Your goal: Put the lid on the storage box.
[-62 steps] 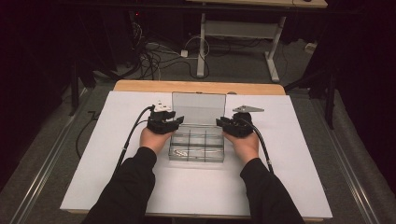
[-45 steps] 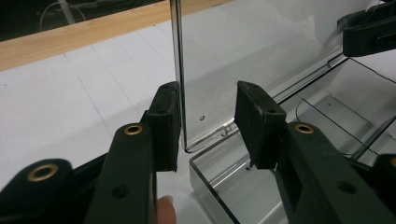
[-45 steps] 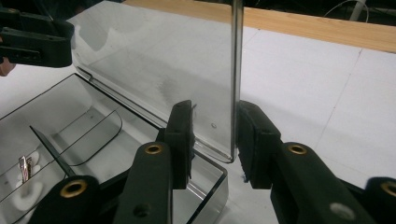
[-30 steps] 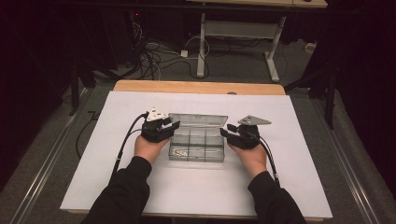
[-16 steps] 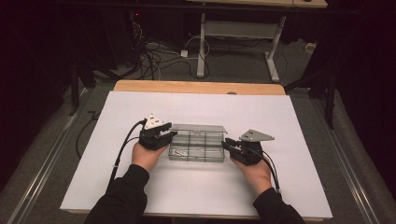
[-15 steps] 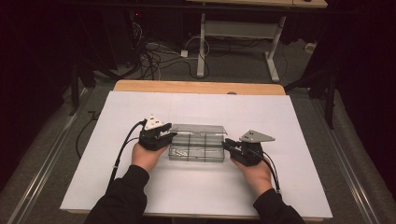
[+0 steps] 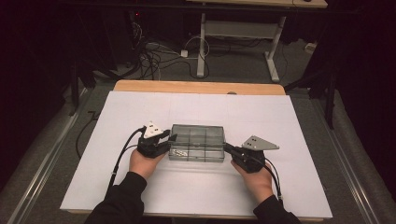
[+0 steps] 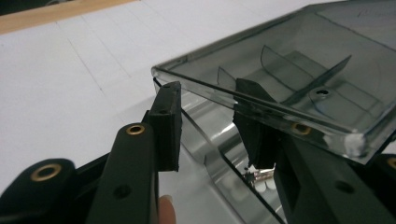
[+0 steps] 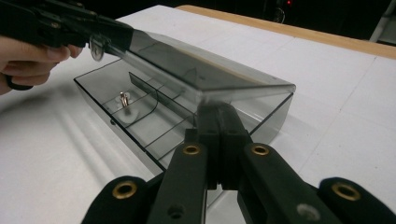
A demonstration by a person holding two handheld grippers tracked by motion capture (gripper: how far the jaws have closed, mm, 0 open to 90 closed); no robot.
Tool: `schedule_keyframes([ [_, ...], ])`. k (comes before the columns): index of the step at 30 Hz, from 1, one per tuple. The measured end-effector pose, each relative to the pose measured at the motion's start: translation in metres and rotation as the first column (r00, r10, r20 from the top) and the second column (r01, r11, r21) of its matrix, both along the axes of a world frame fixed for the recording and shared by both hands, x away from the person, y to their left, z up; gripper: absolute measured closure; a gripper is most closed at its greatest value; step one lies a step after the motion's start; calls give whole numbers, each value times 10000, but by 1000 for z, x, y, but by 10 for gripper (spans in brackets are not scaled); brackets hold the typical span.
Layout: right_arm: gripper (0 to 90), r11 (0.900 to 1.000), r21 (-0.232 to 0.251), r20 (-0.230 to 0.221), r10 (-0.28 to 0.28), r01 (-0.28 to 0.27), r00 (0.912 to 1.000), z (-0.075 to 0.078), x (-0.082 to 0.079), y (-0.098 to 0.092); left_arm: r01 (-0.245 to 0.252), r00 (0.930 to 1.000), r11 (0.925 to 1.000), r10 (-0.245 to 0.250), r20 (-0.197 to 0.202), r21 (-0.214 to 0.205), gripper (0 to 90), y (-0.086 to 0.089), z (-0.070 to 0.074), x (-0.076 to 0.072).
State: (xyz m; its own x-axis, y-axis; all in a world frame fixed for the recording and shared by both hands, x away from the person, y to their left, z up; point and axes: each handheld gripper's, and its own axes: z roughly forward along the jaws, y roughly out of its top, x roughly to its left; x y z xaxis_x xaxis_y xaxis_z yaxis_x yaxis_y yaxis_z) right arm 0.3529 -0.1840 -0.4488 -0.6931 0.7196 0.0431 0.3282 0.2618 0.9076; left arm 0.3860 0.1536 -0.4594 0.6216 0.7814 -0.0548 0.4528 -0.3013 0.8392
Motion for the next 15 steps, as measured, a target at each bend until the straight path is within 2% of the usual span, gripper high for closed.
schedule_keyframes([
  [5, 900, 9999, -106, 19, -21, 21, 10000, -1, -2, 1, -75, 9999, 10000, 74, -125, -13, 604, 8, -3, -9],
  [9, 900, 9997, -244, 3, -35, 35, 10000, -3, -3, 1, -20, 10000, 10000, 20, -70, -34, 602, 16, -5, -20],
  [15, 900, 9990, -432, -19, -85, 84, 10000, -8, -4, 1, 1, 10000, 9994, 2, 67, -355, 584, 30, -7, -36],
])
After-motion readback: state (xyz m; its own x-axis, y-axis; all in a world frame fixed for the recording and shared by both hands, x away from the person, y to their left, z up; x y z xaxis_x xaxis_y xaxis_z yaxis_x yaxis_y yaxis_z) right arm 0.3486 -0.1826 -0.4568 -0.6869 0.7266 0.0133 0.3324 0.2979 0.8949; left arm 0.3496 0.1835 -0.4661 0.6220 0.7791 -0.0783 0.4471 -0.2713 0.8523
